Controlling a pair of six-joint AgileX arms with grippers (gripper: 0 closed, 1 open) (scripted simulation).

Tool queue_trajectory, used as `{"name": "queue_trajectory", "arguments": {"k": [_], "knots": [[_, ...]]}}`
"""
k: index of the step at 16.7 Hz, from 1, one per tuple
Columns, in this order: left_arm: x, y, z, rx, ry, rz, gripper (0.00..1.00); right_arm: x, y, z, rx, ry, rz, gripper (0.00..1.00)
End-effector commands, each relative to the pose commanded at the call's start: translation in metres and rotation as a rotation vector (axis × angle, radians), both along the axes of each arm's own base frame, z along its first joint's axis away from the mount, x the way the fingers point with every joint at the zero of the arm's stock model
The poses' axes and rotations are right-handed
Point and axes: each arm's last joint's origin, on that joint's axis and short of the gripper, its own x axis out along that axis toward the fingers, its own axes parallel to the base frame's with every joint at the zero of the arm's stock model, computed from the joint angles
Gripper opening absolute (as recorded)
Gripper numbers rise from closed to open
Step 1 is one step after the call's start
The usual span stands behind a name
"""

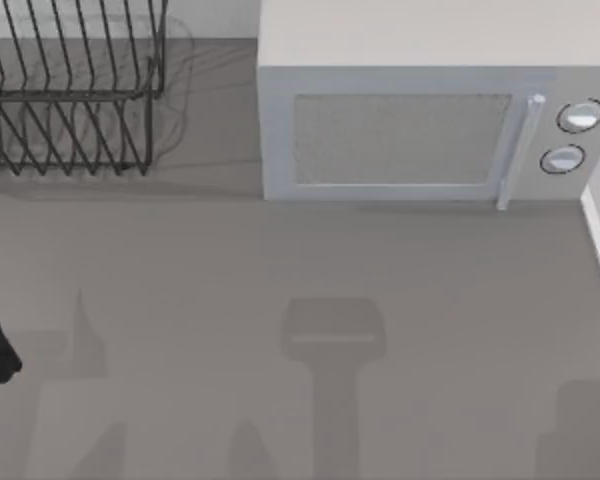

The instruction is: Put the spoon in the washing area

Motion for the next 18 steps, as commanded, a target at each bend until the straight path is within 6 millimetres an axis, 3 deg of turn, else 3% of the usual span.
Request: {"name": "queue_trajectory", "arguments": {"k": [3, 4, 7, 15, 18], "knots": [[0.000, 0.000, 0.000, 0.000, 0.000, 0.000, 1.00, 0.000, 0.000, 0.000, 0.000, 0.000, 0.000, 0.00], [0.000, 0.000, 0.000, 0.000, 0.000, 0.000, 1.00, 0.002, 0.000, 0.022, -0.021, -0.016, 0.002, 0.00], [0.000, 0.000, 0.000, 0.000, 0.000, 0.000, 1.00, 0.007, -0.001, 0.032, -0.024, -0.026, -0.002, 0.00], [0.000, 0.000, 0.000, 0.000, 0.000, 0.000, 1.00, 0.005, -0.001, 0.110, -0.017, -0.002, -0.002, 0.00], [0.000, 0.000, 0.000, 0.000, 0.000, 0.000, 1.00, 0.002, 0.000, 0.122, -0.021, -0.016, 0.002, 0.00]]}}
